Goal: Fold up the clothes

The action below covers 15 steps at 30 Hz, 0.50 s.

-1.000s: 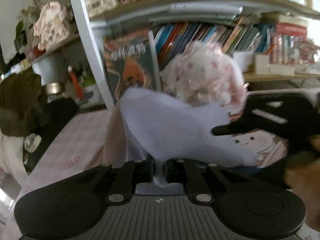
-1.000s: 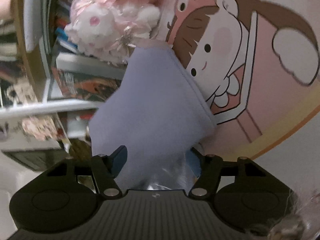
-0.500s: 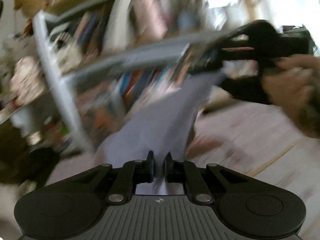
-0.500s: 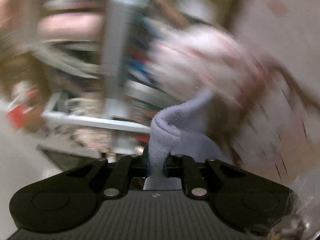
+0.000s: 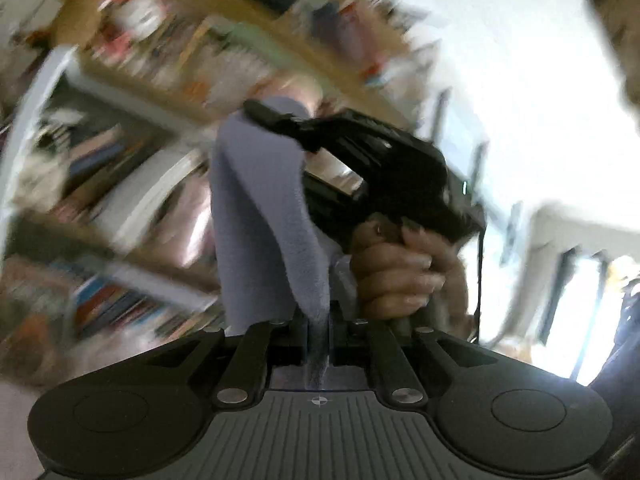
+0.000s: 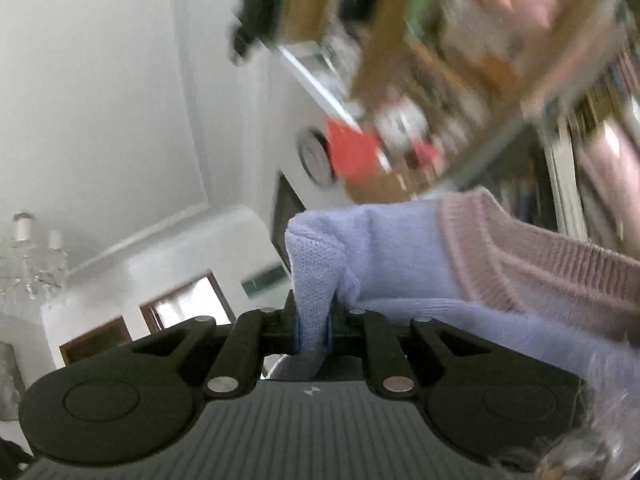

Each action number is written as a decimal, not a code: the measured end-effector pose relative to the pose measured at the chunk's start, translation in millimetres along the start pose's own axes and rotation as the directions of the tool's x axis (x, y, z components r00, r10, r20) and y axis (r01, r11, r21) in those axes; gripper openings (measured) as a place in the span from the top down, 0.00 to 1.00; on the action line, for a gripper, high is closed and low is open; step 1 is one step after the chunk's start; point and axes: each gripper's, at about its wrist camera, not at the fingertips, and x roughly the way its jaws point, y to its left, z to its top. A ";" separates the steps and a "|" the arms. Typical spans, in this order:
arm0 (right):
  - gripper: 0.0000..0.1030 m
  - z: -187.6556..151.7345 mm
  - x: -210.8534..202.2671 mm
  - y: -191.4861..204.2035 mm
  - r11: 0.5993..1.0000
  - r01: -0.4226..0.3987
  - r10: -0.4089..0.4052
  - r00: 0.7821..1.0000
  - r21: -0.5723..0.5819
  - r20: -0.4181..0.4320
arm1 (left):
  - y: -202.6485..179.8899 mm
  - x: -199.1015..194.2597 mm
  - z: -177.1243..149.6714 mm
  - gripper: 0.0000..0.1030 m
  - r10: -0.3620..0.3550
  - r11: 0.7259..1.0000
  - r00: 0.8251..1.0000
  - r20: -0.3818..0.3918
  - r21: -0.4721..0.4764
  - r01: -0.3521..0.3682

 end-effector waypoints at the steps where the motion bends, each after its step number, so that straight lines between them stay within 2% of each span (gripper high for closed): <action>1: 0.89 -7.9 13.6 -11.6 0.999 0.034 -0.033 0.999 0.029 -0.040 | 13.3 2.8 -12.2 0.92 0.040 0.999 0.998 -0.052 -0.017 -0.041; 2: 0.89 -20.6 25.3 -26.8 0.995 0.085 -0.080 0.993 0.058 -0.086 | 30.0 7.3 -28.3 0.92 0.083 0.995 0.990 -0.116 -0.038 -0.088; 3: 0.89 -40.5 34.3 -47.3 0.984 0.157 -0.145 0.979 0.086 -0.141 | 47.5 11.8 -46.6 0.92 0.123 0.989 0.974 -0.190 -0.057 -0.136; 5: 0.89 -80.1 52.4 -88.2 0.944 0.304 -0.264 0.930 0.129 -0.254 | 79.7 18.6 -86.9 0.92 0.200 0.969 0.920 -0.338 -0.072 -0.237; 6: 0.89 -99.9 61.4 -108.6 0.916 0.376 -0.318 0.895 0.144 -0.312 | 90.3 20.2 -103.1 0.92 0.235 0.959 0.890 -0.392 -0.058 -0.278; 8: 0.89 -139.5 79.4 -149.5 0.843 0.514 -0.411 0.806 0.159 -0.426 | 107.8 19.9 -127.5 0.92 0.300 0.938 0.831 -0.467 -0.016 -0.348; 9: 0.89 -159.3 88.4 -169.9 0.799 0.580 -0.450 0.752 0.159 -0.482 | 116.8 17.7 -135.7 0.92 0.322 0.928 0.809 -0.492 -0.007 -0.374; 10: 0.89 -174.9 93.9 -184.7 0.769 0.619 -0.469 0.718 0.162 -0.515 | 126.8 14.7 -141.0 0.92 0.334 0.918 0.793 -0.509 -0.015 -0.396; 13: 0.89 -190.2 117.1 -186.9 0.775 0.620 -0.474 0.699 0.123 -0.536 | 156.0 9.5 -149.1 0.92 0.360 0.888 0.757 -0.546 -0.050 -0.457; 15: 0.87 -199.0 135.7 -178.0 0.800 0.599 -0.485 0.671 0.025 -0.560 | 171.9 9.0 -154.5 0.92 0.381 0.868 0.727 -0.572 -0.049 -0.494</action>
